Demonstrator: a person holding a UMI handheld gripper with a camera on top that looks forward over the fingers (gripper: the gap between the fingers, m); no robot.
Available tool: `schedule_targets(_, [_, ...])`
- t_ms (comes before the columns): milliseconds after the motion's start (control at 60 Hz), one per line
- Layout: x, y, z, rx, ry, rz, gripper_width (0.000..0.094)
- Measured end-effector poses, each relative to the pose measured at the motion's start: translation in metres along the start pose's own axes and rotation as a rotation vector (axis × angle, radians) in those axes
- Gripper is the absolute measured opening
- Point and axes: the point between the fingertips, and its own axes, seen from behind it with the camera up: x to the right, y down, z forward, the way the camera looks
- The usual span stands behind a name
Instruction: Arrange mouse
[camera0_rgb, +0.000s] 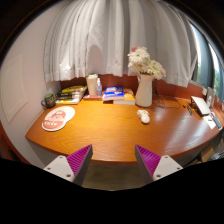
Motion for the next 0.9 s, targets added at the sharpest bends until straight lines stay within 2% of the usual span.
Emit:
schedule_targets(150, [0.067,0.026,0.041,-0.075,0.079,0.029,0.0844])
schedule_targets(300, [0.116,0.019,0.102,-0.114,0.125,0.051,0.0837])
schedule_targets(717, [0.167,-0.053,0.27,-0.152,0.095,0.077,0.0836])
schedule_targets(767, [0.17,-0.057,0.281,-0.152,0.092,0.075,0.0805])
schedule_targets(900, [0.173,-0.067,0.298,-0.149,0.081,0.074,0.0568])
